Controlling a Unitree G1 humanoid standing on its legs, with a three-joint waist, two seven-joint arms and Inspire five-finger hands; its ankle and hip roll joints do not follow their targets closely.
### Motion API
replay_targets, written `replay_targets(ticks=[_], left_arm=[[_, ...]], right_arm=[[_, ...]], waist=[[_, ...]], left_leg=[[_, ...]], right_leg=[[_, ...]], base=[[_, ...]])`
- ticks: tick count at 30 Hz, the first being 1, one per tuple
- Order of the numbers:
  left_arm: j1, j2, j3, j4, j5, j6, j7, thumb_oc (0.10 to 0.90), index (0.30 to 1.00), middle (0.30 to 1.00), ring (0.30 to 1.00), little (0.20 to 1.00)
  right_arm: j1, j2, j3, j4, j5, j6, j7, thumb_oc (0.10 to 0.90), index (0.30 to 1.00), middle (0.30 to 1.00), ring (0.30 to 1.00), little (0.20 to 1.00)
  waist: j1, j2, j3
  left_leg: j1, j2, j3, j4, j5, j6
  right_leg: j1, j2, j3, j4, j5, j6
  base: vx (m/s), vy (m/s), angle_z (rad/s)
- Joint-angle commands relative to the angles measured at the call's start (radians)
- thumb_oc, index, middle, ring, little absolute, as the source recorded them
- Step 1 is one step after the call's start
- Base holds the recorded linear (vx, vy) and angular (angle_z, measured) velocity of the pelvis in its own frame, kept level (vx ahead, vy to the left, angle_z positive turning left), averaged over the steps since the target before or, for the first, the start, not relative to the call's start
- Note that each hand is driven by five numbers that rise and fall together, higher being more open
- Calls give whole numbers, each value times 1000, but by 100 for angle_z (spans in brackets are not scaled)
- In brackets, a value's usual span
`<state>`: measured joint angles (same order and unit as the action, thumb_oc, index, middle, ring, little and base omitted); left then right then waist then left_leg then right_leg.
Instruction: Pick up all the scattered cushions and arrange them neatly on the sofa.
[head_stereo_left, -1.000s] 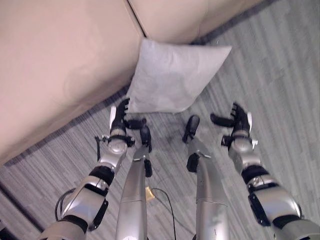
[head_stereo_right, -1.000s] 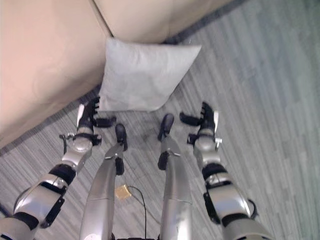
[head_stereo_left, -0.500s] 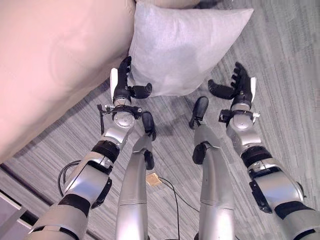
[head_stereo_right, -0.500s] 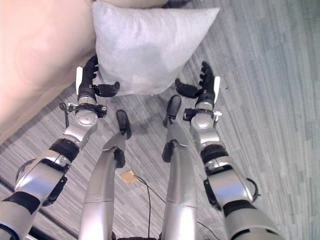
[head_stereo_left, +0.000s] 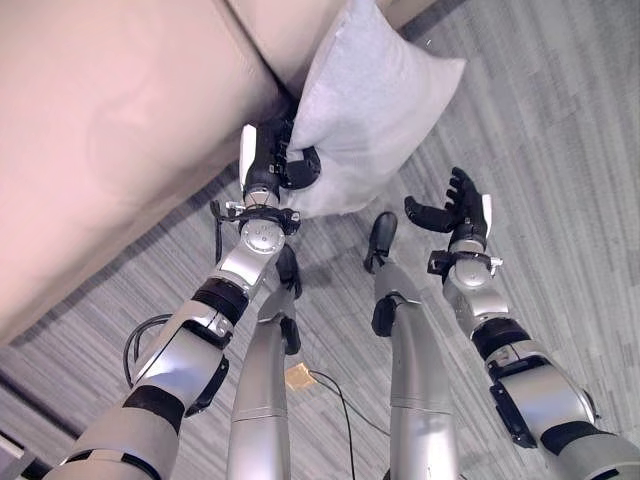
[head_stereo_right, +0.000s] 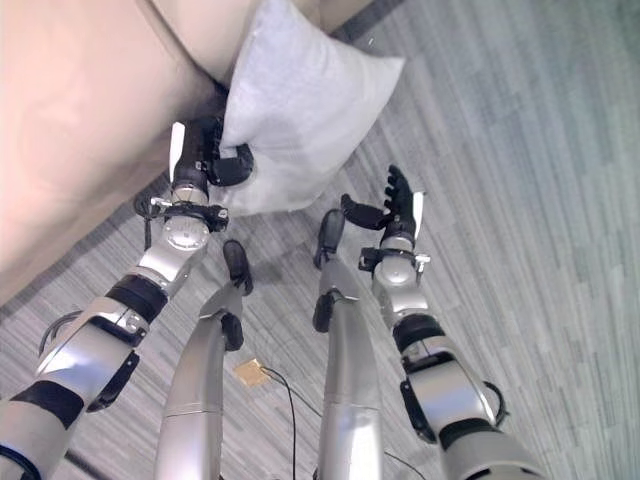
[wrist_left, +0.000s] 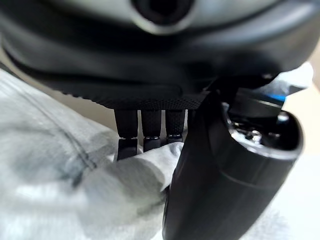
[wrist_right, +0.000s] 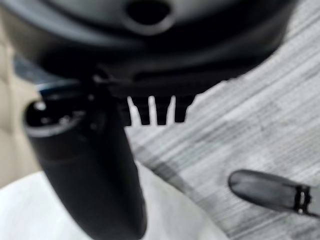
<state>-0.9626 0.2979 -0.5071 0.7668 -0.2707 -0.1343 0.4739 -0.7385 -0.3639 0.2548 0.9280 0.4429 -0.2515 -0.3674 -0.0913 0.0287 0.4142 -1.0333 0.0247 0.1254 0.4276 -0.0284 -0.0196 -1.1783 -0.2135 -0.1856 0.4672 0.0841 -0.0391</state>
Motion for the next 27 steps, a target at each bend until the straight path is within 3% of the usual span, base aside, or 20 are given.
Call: replay_targets(ticks=[1, 7, 9, 18, 22, 23, 27], left_arm=[[82, -47, 33, -93, 61, -112, -13, 400, 300, 300, 300, 300], [165, -19, 39, -190, 72, -118, -45, 400, 300, 300, 300, 300], [212, -1, 38, -249, 88, -123, -63, 400, 300, 300, 300, 300], [366, 88, 89, -447, 132, -152, -107, 400, 300, 300, 300, 300], [440, 124, 130, -544, 109, -181, -156, 400, 300, 300, 300, 300], [498, 141, 160, -602, 87, -197, -190, 400, 300, 300, 300, 300], [532, 170, 191, -662, 56, -212, -229, 400, 300, 300, 300, 300]], right_arm=[[154, 7, 8, 15, 25, -41, 20, 800, 900, 900, 900, 900], [233, 22, -4, -17, 14, -35, 47, 800, 900, 900, 900, 900], [290, 28, -13, -38, 5, -32, 65, 800, 900, 900, 900, 900], [461, 11, -43, -151, 27, -35, 155, 800, 900, 900, 900, 900], [535, 2, -41, -247, 46, -38, 221, 800, 900, 900, 900, 900], [586, 8, -45, -294, 67, -36, 264, 800, 900, 900, 900, 900], [624, 16, -49, -352, 110, -35, 307, 800, 900, 900, 900, 900]], waist=[[45, 65, -207], [41, 74, -201], [39, 77, -206], [36, 91, -205], [39, 95, -229], [42, 100, -264], [47, 107, -298]], left_leg=[[-9, 17, -59, -71, -4, -28], [150, 9, -62, -158, 21, -49], [254, 3, -62, -210, 33, -64], [543, -5, -41, -338, 92, -79], [679, 3, -26, -411, 105, -84], [759, 6, -18, -453, 109, -85], [830, 4, -15, -487, 116, -87]], right_leg=[[61, 17, 45, 35, -140, 138], [208, 18, 22, -50, -117, 143], [314, 25, 6, -115, -107, 145], [638, 48, -47, -305, -55, 144], [781, 59, -54, -383, -49, 151], [865, 67, -59, -424, -48, 156], [944, 78, -65, -461, -50, 159]], base=[[0, 0, 0], [-16, -37, -1], [-21, -51, -2], [12, -17, 2], [124, 8, -7], [163, 8, -4], [126, -14, 6]])
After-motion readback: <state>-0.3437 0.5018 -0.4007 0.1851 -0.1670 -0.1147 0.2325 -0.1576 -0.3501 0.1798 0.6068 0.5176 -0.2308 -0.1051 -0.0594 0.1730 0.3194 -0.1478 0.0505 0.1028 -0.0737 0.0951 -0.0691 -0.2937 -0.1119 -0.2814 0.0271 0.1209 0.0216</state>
